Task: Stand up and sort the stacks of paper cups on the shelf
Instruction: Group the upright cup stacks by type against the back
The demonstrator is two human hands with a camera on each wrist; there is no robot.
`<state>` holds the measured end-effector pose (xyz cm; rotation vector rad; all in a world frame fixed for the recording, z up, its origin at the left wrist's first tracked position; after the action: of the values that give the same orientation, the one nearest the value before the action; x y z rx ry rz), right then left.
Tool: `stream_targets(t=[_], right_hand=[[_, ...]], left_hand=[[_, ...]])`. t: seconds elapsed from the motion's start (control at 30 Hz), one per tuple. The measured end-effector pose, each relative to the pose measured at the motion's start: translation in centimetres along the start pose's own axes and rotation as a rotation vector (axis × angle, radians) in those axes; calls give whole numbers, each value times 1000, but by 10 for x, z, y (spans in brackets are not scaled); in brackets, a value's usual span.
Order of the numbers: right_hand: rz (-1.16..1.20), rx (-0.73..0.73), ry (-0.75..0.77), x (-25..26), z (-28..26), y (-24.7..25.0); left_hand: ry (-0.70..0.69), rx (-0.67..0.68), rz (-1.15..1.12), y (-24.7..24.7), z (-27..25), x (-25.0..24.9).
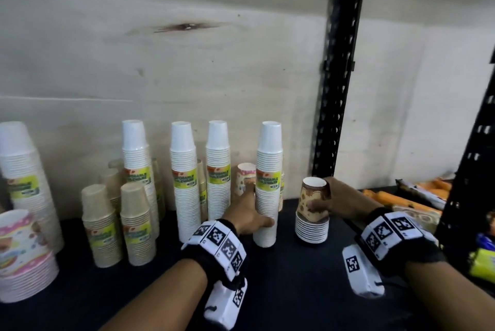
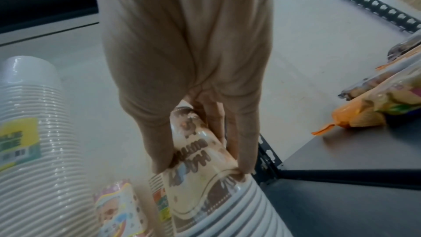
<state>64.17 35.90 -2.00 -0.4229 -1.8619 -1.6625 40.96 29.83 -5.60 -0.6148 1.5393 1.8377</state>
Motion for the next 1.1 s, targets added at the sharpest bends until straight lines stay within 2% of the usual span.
stream_targets(t=[0.27,0.4,0.7,0.87,0.97,1.1], right_hand=[[116,-59,-66,-6,-4,-2],[111,-75,-67,-8,0,-4],[100,-77,-70,-14,3,-7],[-11,9,-133,-26,0,-7],[-98,43,-243,-37,-7,-11],[-161,180,-193,-17,-36,-17]], left_hand=[[18,-12,-21,-29,24,-9],[29,-51,-39,-33,28,-8],[56,-46,-31,-33,25,-8],[148,25,62,-19,12,-8],[187,41,66,-6,-2,-4],[234,59,4,14,-27,2]])
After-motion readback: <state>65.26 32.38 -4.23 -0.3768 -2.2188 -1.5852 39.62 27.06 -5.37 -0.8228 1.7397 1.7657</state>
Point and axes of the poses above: each hand's wrist, its own z-axis towards the middle knuckle, its own y-axis out of the back of the hand, x = y × z, the point moved 1 cm from there along z, towards the middle knuckle, and after that the axes turned 7 degrees about -y, right-handed, at the moved point
